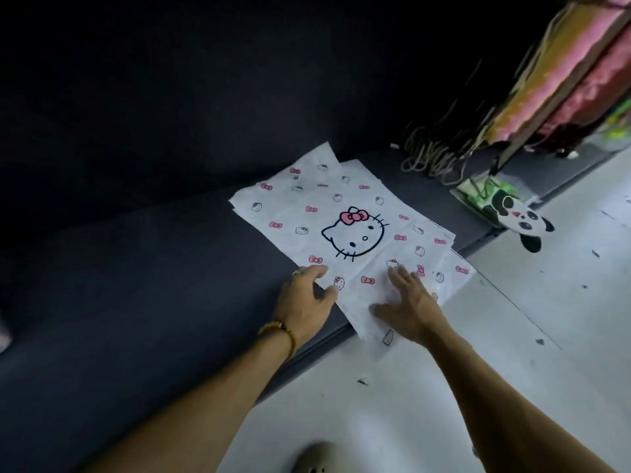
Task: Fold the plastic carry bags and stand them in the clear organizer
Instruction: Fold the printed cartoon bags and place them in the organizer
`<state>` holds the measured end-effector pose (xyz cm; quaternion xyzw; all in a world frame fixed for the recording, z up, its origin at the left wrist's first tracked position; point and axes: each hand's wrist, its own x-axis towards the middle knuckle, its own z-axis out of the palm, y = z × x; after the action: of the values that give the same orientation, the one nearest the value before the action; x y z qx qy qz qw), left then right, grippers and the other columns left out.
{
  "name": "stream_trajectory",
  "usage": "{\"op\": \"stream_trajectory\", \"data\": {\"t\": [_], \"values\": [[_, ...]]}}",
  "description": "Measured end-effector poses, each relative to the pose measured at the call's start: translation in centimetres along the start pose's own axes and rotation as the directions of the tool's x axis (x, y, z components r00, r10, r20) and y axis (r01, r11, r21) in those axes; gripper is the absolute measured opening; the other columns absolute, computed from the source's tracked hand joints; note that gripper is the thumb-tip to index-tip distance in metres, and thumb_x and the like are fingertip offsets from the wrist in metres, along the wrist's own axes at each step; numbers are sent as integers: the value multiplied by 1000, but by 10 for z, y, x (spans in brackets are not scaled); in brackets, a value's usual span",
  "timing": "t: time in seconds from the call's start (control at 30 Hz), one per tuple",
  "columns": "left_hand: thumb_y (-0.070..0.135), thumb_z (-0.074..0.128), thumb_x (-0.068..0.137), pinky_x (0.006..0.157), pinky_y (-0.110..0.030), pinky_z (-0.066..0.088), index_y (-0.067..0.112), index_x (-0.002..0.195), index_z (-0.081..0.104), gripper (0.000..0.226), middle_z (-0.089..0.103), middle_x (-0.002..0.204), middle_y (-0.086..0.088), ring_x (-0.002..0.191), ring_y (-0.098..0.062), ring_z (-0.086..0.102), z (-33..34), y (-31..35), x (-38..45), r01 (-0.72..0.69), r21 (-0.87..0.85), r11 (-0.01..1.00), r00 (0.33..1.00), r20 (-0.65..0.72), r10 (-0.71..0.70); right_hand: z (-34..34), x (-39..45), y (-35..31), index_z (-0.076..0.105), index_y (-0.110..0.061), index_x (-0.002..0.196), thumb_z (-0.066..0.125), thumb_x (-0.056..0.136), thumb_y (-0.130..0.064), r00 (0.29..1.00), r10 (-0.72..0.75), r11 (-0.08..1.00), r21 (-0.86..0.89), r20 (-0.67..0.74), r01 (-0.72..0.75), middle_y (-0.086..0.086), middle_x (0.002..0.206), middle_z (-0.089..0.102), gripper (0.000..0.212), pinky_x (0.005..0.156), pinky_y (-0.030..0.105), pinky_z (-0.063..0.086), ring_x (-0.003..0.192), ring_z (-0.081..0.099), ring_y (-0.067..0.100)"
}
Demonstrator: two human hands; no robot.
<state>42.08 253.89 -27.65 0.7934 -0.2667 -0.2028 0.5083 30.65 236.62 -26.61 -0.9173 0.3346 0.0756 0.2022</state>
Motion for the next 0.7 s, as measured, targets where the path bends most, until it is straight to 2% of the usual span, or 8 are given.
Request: {"op": "stream_trajectory", "data": {"t": [0.07, 0.13, 0.3, 0.43, 0.53, 0.6, 0.63, 0.7], "values": [[30, 62, 89, 100, -19, 35, 15, 135, 48, 51, 47, 136, 1, 124, -13, 44, 12, -8, 10, -82, 165, 983, 993, 94, 67, 9, 4, 3, 54, -21, 122, 57, 87, -45, 993, -102, 993, -71, -65, 97, -4, 121, 48, 42, 92, 42, 45, 117, 44, 26], [36, 63, 87, 105, -21, 32, 15, 139, 44, 59, 43, 139, 2, 128, -13, 38, 18, -15, 13, -172, 315, 933, 977, 179, 120, 16, 3, -1, 67, -18, 99, 56, 90, -37, 970, -136, 988, -93, -200, 119, -2, 108, 57, 23, 82, 37, 46, 104, 51, 27], [52, 67, 79, 116, -32, 17, 19, 145, 33, 81, 30, 151, 0, 140, -17, 20, 14, -19, 7, -306, 480, 822, 951, 196, 240, 13, -6, -25, 51, -17, 66, 50, 95, -24, 946, -201, 980, -44, -256, 196, -7, 81, 57, 29, 78, 37, 40, 92, 51, 28], [56, 63, 79, 119, -41, -2, 25, 147, 27, 83, 28, 153, 5, 145, -14, 8, -16, -16, -12, -325, 581, 746, 946, 213, 246, 4, -28, -73, 56, -10, 67, 49, 98, -23, 917, -363, 908, 159, -166, 388, 0, 73, 59, 34, 72, 37, 47, 75, 54, 22], [32, 57, 91, 117, -36, 12, 26, 122, 58, 32, 58, 126, 7, 128, -15, 41, -57, -17, -35, -324, 592, 738, 938, 100, 331, 11, -54, -114, 66, -7, 77, 51, 98, -22, 900, -424, 830, 352, -104, 432, 4, 74, 63, 30, 68, 33, 45, 71, 57, 21], [28, 49, 97, 92, -27, 37, 24, 99, 67, 18, 66, 100, 7, 102, -16, 56, -87, -19, -52, -276, 596, 754, 957, 97, 273, 19, -71, -132, 69, -12, 95, 52, 97, -33, 913, -393, 824, 397, -113, 404, 4, 90, 67, 27, 75, 31, 44, 84, 60, 21], [30, 45, 98, 75, -27, 39, 25, 87, 65, 23, 64, 88, 8, 88, -15, 56, -102, -20, -60, -217, 602, 769, 975, 105, 193, 21, -80, -137, 66, -16, 113, 54, 93, -42, 929, -358, 849, 382, -92, 365, 4, 107, 67, 35, 83, 31, 45, 98, 60, 21], [31, 42, 99, 60, -30, 35, 24, 68, 52, 33, 55, 69, 7, 73, -17, 51, -130, -27, -73, -83, 587, 805, 994, 107, 24, 25, -93, -142, 51, -20, 135, 60, 84, -54, 932, -361, 910, 207, -29, 358, 1, 128, 60, 62, 95, 34, 43, 115, 56, 21]]}}
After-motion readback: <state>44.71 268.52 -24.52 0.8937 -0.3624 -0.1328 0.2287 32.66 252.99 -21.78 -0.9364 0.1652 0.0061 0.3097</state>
